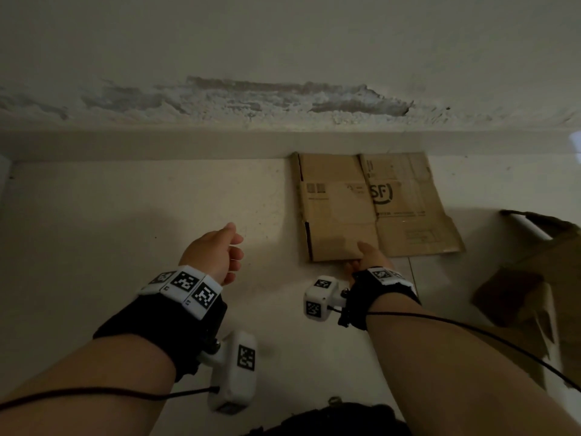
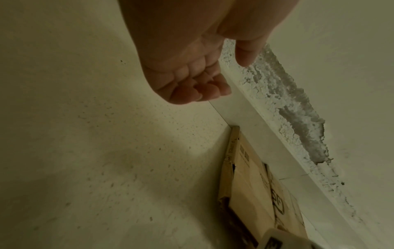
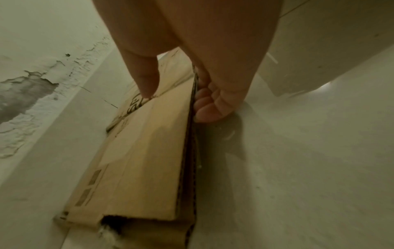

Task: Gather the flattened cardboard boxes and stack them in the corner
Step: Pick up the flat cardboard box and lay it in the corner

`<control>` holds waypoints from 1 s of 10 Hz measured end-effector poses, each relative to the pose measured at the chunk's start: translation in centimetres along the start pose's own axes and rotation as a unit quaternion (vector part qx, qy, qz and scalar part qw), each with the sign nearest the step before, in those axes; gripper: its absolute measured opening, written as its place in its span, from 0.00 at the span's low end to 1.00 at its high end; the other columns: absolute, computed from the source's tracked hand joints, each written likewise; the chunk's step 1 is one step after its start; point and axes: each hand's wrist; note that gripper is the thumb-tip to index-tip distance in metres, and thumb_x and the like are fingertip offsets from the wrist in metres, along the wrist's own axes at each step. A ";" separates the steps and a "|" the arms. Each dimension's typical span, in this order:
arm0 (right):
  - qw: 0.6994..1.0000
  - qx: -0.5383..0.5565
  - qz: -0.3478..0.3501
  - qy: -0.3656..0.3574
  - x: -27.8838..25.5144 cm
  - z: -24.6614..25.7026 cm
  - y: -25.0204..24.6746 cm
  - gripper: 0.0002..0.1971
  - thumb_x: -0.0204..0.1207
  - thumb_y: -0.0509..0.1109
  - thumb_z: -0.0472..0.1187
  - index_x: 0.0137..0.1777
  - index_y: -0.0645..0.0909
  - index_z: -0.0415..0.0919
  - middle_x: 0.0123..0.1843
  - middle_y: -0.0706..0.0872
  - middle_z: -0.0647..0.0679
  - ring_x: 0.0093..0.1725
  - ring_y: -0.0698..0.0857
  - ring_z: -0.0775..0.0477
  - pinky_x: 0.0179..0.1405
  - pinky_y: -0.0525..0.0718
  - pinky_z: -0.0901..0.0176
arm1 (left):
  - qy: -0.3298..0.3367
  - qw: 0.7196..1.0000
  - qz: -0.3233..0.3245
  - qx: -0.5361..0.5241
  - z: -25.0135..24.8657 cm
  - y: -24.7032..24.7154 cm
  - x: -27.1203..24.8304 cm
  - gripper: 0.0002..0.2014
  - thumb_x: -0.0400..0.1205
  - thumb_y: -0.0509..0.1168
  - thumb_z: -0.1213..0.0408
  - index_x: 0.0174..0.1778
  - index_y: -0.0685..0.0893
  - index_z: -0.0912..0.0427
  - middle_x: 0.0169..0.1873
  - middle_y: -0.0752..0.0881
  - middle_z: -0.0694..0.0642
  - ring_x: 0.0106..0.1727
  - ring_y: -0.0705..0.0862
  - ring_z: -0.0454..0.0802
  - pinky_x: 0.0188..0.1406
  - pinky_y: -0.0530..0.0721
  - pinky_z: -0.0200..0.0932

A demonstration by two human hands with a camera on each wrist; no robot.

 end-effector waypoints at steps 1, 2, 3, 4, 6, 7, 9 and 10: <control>0.986 -0.141 -0.029 -0.085 0.3 1.0 0.1 0.27 0.81 0.57 0.42 0.81 0.60 0.46 0.79 0.71 0.39 0.74 0.74 0.34 0.65 0.77 0.45 | 0.005 1.000 -0.003 -0.001 -0.3 0.1 0.4 0.15 0.82 0.56 0.52 0.35 0.80 0.56 0.27 0.79 0.54 0.27 0.74 0.49 0.27 0.71 0.41; 0.999 0.001 0.028 -0.030 -0.5 1.0 0.1 0.24 0.81 0.61 0.46 0.75 0.69 0.41 0.74 0.75 0.41 0.73 0.76 0.37 0.56 0.80 0.50 | 0.008 1.000 -0.003 -0.005 -1.0 0.1 0.3 0.15 0.82 0.57 0.53 0.35 0.80 0.57 0.27 0.78 0.54 0.27 0.74 0.49 0.27 0.71 0.42; 0.984 0.169 0.047 0.022 -2.6 0.2 0.8 0.20 0.79 0.65 0.43 0.70 0.72 0.42 0.63 0.80 0.42 0.56 0.82 0.41 0.47 0.81 0.54 | 0.016 1.000 -0.004 0.002 -1.5 -0.1 0.1 0.12 0.81 0.59 0.54 0.36 0.80 0.55 0.29 0.80 0.54 0.29 0.76 0.50 0.29 0.74 0.42; 0.965 0.238 0.109 0.021 -5.7 -1.4 2.1 0.23 0.80 0.64 0.38 0.76 0.70 0.44 0.66 0.80 0.41 0.47 0.81 0.42 0.50 0.80 0.51 | 0.019 1.000 -0.005 0.024 -1.7 -0.5 -0.6 0.12 0.75 0.65 0.52 0.46 0.84 0.56 0.37 0.86 0.56 0.38 0.83 0.55 0.44 0.81 0.48; 0.948 0.203 0.244 0.032 -13.2 -3.8 3.7 0.15 0.80 0.62 0.33 0.66 0.76 0.43 0.55 0.84 0.40 0.49 0.83 0.39 0.45 0.83 0.46 | -0.005 0.997 -0.005 0.072 -2.2 -3.8 -3.6 0.55 0.52 0.66 0.30 0.72 0.74 0.63 0.70 0.79 0.67 0.67 0.80 0.66 0.70 0.76 0.62; 0.937 0.169 0.304 0.027 -18.1 -4.0 4.0 0.11 0.81 0.60 0.32 0.55 0.79 0.48 0.52 0.85 0.43 0.49 0.83 0.40 0.46 0.83 0.47 | -0.004 0.999 0.001 -0.054 -4.6 -6.4 -8.7 0.31 0.73 0.69 0.51 0.69 0.76 0.66 0.62 0.84 0.63 0.63 0.83 0.63 0.67 0.78 0.56; 0.951 -0.121 0.276 -0.074 -24.4 -3.2 4.2 0.11 0.74 0.71 0.46 0.50 0.77 0.41 0.43 0.83 0.43 0.40 0.82 0.44 0.38 0.82 0.52 | 0.056 0.992 -0.072 -0.092 -5.6 -11.0 -12.6 0.11 0.73 0.70 0.64 0.51 0.82 0.55 0.57 0.86 0.65 0.60 0.85 0.65 0.65 0.80 0.64; 0.939 -0.222 0.151 -0.214 -27.0 -2.2 4.3 0.35 0.61 0.79 0.54 0.64 0.69 0.41 0.53 0.80 0.40 0.51 0.82 0.39 0.55 0.84 0.43 | 0.072 0.987 -0.098 -0.103 -5.7 -14.1 -13.9 0.10 0.68 0.71 0.59 0.42 0.79 0.48 0.57 0.86 0.66 0.60 0.85 0.66 0.64 0.81 0.65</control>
Point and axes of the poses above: each hand's wrist, its own x-axis towards the middle knuckle, its own y-axis out of the palm, z = x × y
